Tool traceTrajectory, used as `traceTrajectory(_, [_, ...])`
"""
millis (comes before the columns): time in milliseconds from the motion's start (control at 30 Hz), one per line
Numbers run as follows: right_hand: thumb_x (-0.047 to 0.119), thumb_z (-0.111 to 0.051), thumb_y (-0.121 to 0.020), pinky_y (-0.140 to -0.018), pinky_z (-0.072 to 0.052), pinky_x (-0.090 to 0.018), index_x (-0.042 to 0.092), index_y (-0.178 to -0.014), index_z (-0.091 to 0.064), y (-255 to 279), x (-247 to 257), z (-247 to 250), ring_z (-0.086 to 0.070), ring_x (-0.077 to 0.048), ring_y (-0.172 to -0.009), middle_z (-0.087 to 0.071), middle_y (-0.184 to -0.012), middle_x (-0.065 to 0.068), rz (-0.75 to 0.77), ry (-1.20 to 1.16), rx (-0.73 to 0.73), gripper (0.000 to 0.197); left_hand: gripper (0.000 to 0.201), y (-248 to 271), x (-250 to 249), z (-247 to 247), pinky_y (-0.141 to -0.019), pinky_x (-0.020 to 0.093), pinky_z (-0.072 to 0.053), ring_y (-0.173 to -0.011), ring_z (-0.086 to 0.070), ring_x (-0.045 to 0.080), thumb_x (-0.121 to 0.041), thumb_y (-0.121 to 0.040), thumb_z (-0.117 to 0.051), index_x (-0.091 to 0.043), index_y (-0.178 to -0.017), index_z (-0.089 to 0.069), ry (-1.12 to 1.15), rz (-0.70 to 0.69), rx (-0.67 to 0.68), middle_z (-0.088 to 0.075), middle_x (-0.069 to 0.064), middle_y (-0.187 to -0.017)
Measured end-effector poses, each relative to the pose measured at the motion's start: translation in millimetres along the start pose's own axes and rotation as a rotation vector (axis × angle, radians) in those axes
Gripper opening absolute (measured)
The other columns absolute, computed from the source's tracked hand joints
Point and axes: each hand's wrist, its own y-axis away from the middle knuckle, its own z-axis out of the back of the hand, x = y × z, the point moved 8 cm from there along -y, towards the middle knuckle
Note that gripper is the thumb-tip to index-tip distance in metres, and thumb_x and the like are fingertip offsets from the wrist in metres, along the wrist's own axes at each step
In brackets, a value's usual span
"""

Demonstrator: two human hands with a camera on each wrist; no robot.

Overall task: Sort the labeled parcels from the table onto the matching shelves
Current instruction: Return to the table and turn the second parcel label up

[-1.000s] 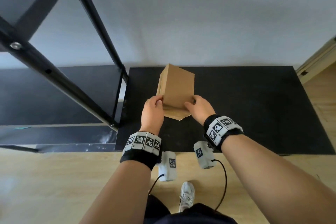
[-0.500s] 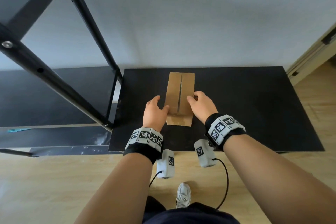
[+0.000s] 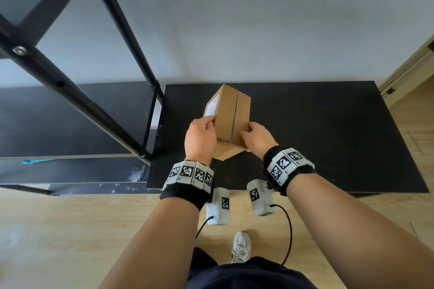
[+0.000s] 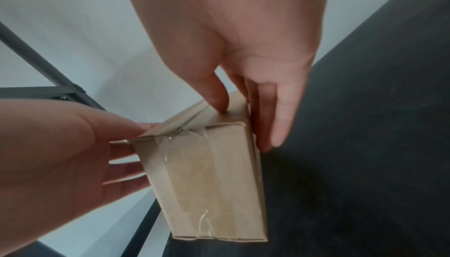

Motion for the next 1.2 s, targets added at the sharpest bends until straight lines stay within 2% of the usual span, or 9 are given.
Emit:
traceTrajectory(100, [0.018,-0.048,-0.094,-0.093,-0.053,-0.048,0.008,-0.12,-0.058,1,-8,-8,-0.063,-0.034,-0.106,-0.064,-0.116,-0.014,-0.048,-0.011,0.03,0.03,0.035,3,5,-1,-0.087,0.023,-0.045,-0.117,-0.06,0.021,-0.014,-0.103,-0.045,-0.017,-0.131,-0.066,-0.01,-0.028,0.025,-0.063,0.004,-0.129])
traceTrajectory(233, [0.02,-0.048,-0.095,-0.089,-0.049,-0.038,0.011,-0.131,-0.053,7,-16,4,-0.063,-0.032,-0.109,-0.065,-0.118,-0.011,-0.056,0.024,-0.034,0.037,0.033,6,14,-14,-0.089,0.024,-0.046,-0.12,-0.058,0.022,-0.017,-0.099,-0.056,-0.018,-0.131,-0.064,0.017,-0.017,0.057,-0.059,0.006,-0.131])
traceTrajectory(367, [0.03,-0.046,-0.098,-0.085,-0.045,-0.035,0.011,-0.134,-0.052,8,-16,23,-0.061,-0.03,-0.113,-0.062,-0.126,-0.01,-0.035,0.012,-0.135,0.041,0.047,7,26,-24,-0.101,0.031,-0.045,-0.128,-0.051,0.024,-0.015,-0.094,-0.06,-0.018,-0.141,-0.054,-0.001,0.059,0.097,-0.049,0.008,-0.142])
traceTrajectory(500, [0.037,-0.046,-0.101,-0.079,-0.043,-0.03,0.01,-0.135,-0.051,7,-21,29,-0.062,-0.025,-0.113,-0.064,-0.128,-0.006,-0.049,0.006,-0.133,0.044,0.05,10,35,-36,-0.1,0.031,-0.048,-0.124,-0.058,0.022,-0.015,-0.094,-0.06,-0.016,-0.143,-0.052,-0.025,0.088,0.173,-0.057,0.006,-0.14])
traceTrajectory(767, [0.021,-0.063,-0.093,-0.099,-0.047,-0.037,0.02,-0.152,-0.031,6,-14,15,-0.056,-0.025,-0.126,-0.055,-0.143,-0.004,0.043,0.135,-0.008,0.067,0.042,8,32,-31,-0.083,0.025,-0.046,-0.115,-0.061,0.021,-0.013,-0.095,-0.058,-0.014,-0.137,-0.055,-0.012,0.082,0.121,-0.059,0.006,-0.133])
traceTrajectory(900, [0.01,-0.052,-0.096,-0.106,-0.043,-0.039,0.025,-0.155,-0.029,2,0,7,-0.05,-0.024,-0.133,-0.046,-0.151,-0.002,0.066,0.234,0.109,0.065,0.055,0,28,-18,-0.106,0.034,-0.043,-0.137,-0.041,0.025,-0.009,-0.093,-0.058,-0.019,-0.146,-0.046,-0.062,0.045,0.045,-0.041,0.007,-0.15])
traceTrajectory(967, [0.006,-0.047,-0.096,-0.105,-0.044,-0.039,0.026,-0.154,-0.032,0,8,2,-0.051,-0.024,-0.132,-0.047,-0.151,-0.002,0.097,0.289,0.143,0.063,0.06,-2,25,-15,-0.12,0.042,-0.028,-0.15,-0.02,0.026,-0.007,-0.093,-0.057,-0.019,-0.15,-0.041,-0.134,0.009,0.051,-0.027,0.005,-0.161])
traceTrajectory(1100, [0.003,-0.042,-0.096,-0.096,-0.052,-0.039,0.031,-0.148,-0.043,0,20,-10,-0.061,-0.023,-0.117,-0.054,-0.144,-0.002,0.181,0.411,0.194,0.06,0.06,-9,25,-27,-0.124,0.047,-0.017,-0.154,-0.013,0.022,-0.005,-0.095,-0.05,-0.018,-0.153,-0.038,-0.189,-0.069,0.191,-0.023,0.001,-0.165])
traceTrajectory(1200, [0.002,-0.042,-0.094,-0.103,-0.046,-0.045,0.035,-0.144,-0.048,-2,24,-15,-0.059,-0.024,-0.12,-0.055,-0.143,-0.001,0.239,0.514,0.178,0.06,0.056,-9,30,-38,-0.124,0.044,-0.014,-0.153,-0.017,0.021,-0.007,-0.097,-0.046,-0.017,-0.152,-0.04,-0.291,-0.098,0.282,-0.033,0.002,-0.162])
